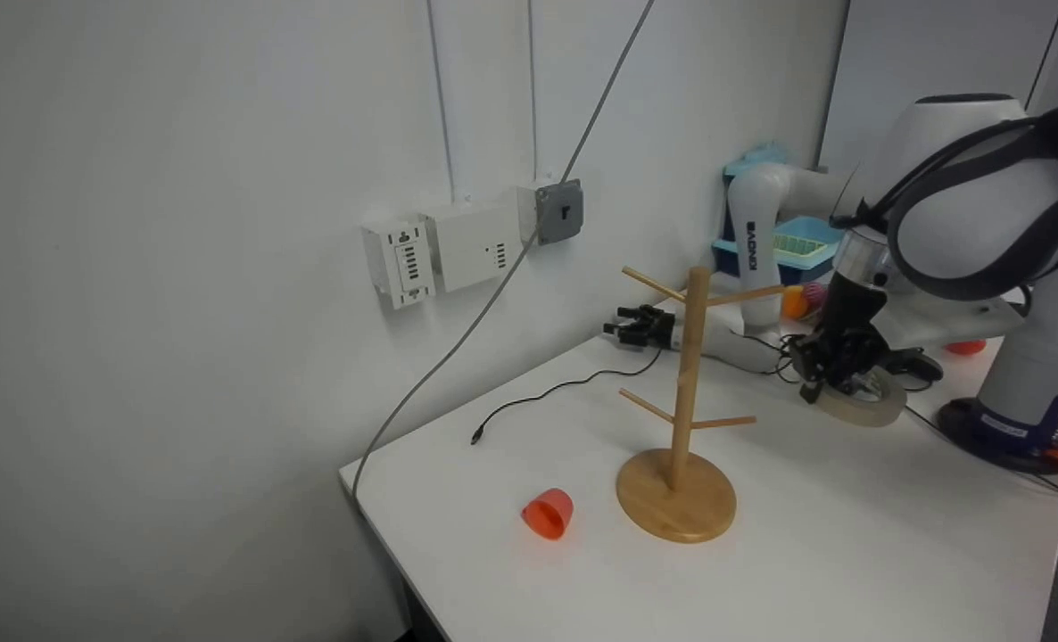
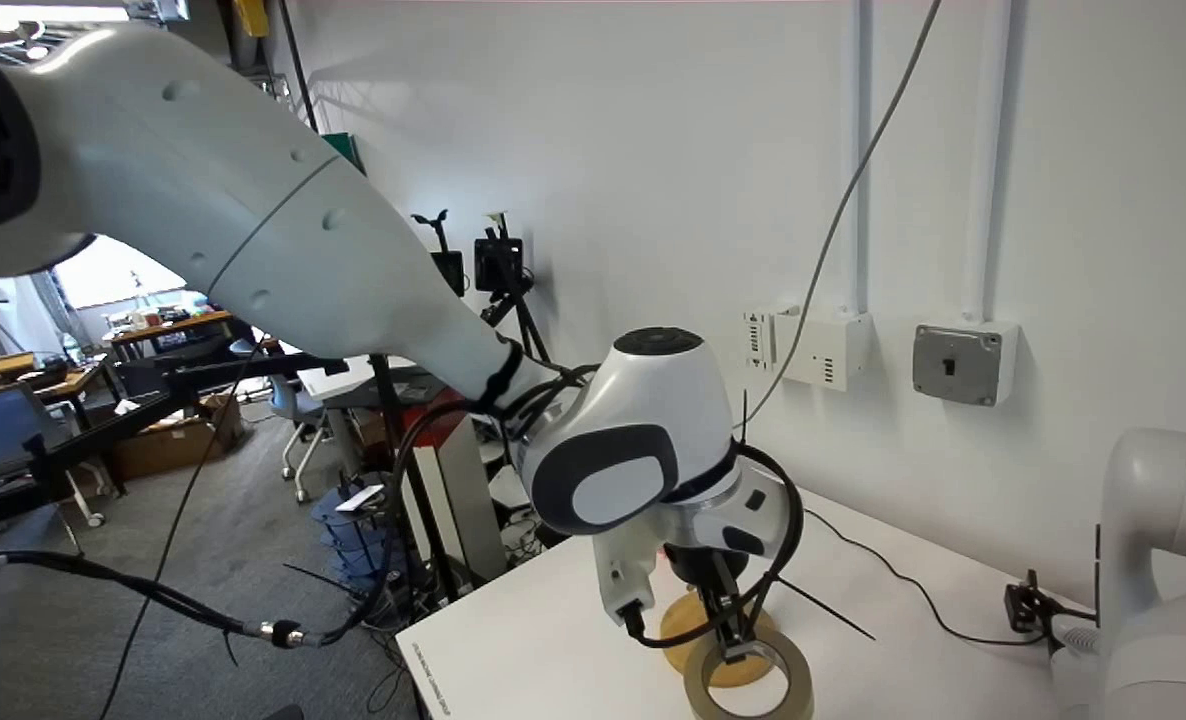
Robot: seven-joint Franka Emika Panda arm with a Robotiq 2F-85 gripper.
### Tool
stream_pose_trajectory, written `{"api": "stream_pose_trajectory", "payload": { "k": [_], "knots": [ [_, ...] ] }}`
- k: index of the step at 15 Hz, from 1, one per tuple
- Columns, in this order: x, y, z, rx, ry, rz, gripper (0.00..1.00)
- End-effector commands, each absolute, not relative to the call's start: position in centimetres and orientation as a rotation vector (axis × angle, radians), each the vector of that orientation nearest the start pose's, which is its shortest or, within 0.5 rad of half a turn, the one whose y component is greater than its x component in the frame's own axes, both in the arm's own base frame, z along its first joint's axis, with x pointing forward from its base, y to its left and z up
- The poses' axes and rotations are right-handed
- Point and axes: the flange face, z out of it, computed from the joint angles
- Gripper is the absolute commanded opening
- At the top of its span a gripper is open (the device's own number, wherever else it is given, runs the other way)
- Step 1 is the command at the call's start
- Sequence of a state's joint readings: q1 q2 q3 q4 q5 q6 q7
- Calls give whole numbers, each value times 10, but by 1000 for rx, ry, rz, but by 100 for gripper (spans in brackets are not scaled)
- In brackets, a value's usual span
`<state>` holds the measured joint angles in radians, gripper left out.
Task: Hang the masking tape on the wooden stand
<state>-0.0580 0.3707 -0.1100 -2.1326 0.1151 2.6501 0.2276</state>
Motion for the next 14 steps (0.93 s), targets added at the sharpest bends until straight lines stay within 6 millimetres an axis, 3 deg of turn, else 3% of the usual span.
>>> {"api": "stream_pose_trajectory", "payload": {
  "k": [1, 6, 14],
  "knots": [
    [565, -80, 274, -2953, 661, -291, 6],
    [560, -51, 288, -2868, 588, -319, 6],
    [563, -33, 274, -2781, 543, -398, 6]
  ]
}}
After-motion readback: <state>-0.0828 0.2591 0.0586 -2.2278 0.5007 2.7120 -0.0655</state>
